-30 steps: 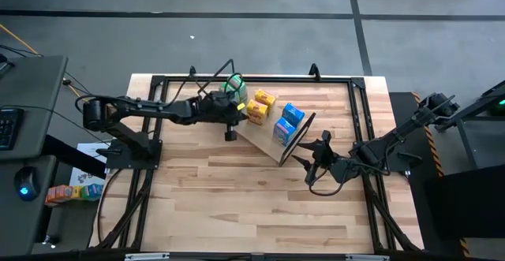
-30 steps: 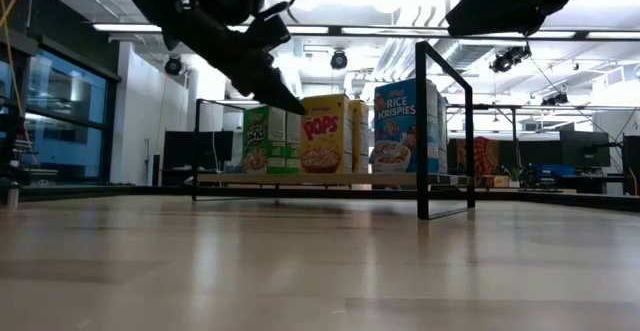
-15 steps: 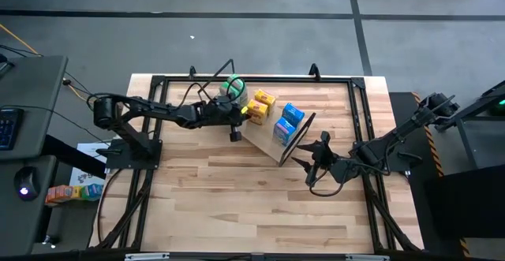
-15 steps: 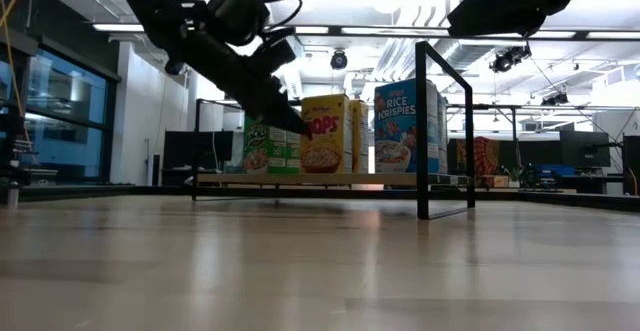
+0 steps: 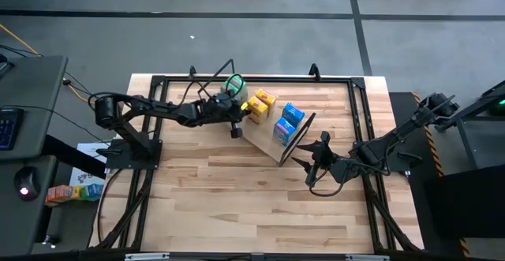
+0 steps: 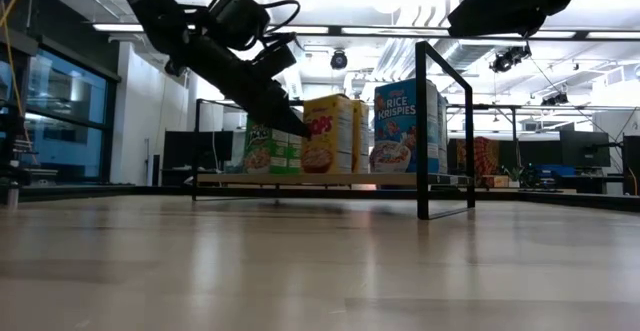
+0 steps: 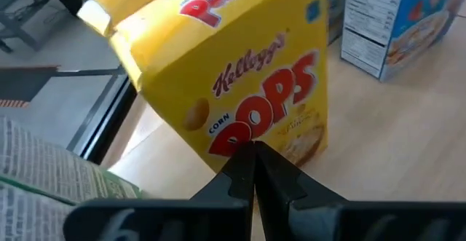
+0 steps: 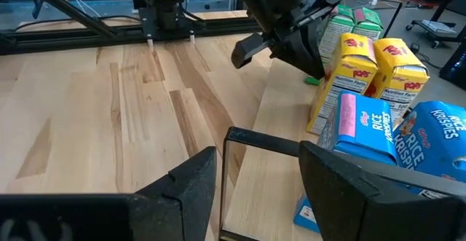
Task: Stack cereal on shelf
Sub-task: Put the yellow cereal box on the shelf aligned with the other yellow cereal box, then return to Home Position
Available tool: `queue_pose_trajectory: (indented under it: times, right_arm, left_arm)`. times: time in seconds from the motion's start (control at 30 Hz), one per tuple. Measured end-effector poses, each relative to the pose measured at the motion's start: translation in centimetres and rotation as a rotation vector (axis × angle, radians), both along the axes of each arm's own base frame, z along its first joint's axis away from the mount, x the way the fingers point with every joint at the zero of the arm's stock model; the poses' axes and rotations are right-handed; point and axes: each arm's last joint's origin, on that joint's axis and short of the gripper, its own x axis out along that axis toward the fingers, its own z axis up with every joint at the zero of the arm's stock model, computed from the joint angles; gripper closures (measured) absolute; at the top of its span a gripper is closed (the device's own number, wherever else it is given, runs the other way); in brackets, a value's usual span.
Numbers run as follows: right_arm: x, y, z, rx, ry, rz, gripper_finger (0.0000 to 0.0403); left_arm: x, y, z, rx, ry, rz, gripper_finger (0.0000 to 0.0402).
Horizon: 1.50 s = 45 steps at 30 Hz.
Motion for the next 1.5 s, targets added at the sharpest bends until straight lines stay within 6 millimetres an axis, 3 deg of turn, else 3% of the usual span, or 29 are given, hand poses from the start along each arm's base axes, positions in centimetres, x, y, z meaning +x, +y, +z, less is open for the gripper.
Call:
queue_pose_trajectory:
  times: [0.2,0.43,0.7,0.87,0.97,1.1,1.3,1.5]
  right_arm:
    - [0.0,0.0,0.0,0.000,0.000,0.000,0.0218]
    - [0.0,0.0,0.0,-0.004,0.002,0.004,0.0218]
    - [0.0,0.0,0.1,-0.007,-0.003,0.001,0.0218]
    - [0.0,0.0,0.1,-0.039,0.010,0.013,0.0218]
    - [0.0,0.0,0.1,-0.071,0.019,0.020,0.0218]
    - [0.0,-0.1,0.2,-0.111,0.021,0.007,0.0218]
    - [0.0,-0.1,0.2,-0.107,0.015,0.003,0.0218]
    - [0.1,0.0,0.2,-0.039,0.000,0.016,0.0218]
  left_arm:
    - [0.0,-0.4,0.0,-0.012,0.012,-0.010,0.0401]
    - [-1.5,-3.9,2.4,-0.040,0.078,-0.128,0.0401]
    - [-6.4,-8.4,8.7,-0.079,-0.105,-0.270,0.0401]
    - [-11.3,-9.8,10.5,-0.049,-0.283,-0.261,0.0401]
    - [-14.1,-10.1,10.1,-0.033,-0.373,-0.268,0.0401]
    - [-16.8,-10.0,8.1,-0.051,-0.481,-0.269,0.0401]
    - [-18.8,-10.0,3.7,-0.119,-0.534,-0.273,0.0401]
    - [-19.8,-10.0,1.8,-0.143,-0.562,-0.288,0.0401]
